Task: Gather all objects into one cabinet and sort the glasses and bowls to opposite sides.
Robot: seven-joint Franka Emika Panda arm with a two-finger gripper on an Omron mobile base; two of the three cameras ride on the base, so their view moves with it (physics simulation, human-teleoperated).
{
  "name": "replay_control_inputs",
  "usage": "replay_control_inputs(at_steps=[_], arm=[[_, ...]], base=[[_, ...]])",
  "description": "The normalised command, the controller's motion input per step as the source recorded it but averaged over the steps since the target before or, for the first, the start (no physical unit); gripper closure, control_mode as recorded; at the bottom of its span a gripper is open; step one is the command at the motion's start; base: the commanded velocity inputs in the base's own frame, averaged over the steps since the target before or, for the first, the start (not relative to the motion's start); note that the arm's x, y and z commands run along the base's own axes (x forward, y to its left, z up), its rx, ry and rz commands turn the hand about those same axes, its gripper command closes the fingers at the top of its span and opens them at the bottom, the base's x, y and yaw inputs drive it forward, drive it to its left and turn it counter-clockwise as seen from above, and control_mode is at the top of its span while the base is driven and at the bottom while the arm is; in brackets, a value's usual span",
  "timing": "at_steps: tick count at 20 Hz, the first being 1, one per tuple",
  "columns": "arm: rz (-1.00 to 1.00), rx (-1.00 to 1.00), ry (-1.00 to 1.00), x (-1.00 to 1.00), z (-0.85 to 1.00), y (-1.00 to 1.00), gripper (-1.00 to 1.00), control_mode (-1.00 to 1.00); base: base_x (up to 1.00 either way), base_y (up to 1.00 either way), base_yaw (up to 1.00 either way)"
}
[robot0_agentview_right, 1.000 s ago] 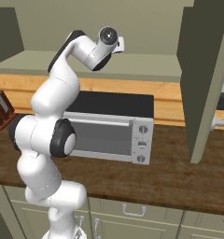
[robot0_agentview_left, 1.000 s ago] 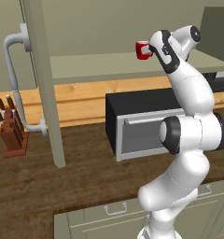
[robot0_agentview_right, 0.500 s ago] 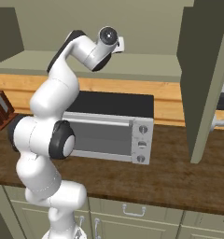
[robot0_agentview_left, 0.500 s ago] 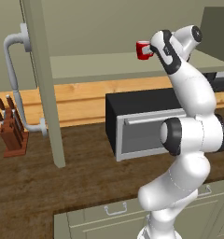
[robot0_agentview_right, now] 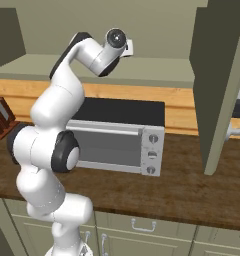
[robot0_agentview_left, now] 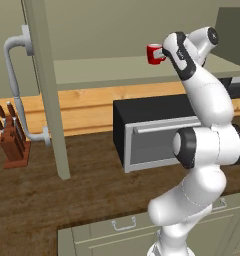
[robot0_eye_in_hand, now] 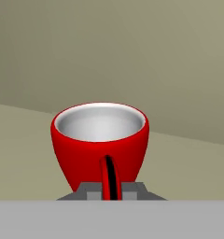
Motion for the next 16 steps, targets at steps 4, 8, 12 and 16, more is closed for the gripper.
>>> replay_control_inputs(at_steps=[4, 8, 12, 16], arm=[[0.00, 0.00, 0.00, -0.63, 0.11, 0.00, 1.00, -1.00], [-0.02, 0.01, -0.04, -0.72, 0.28, 0.00, 1.00, -1.00], [0.00, 0.01, -0.01, -0.75, 0.17, 0.02, 1.00, -1.00], [-0.05, 0.08, 0.00, -1.00, 0.30, 0.00, 1.00, -1.00]], base=[[0.00, 0.00, 0.00], [0.00, 0.00, 0.00], [0.00, 0.00, 0.00], [0.00, 0.00, 0.00]])
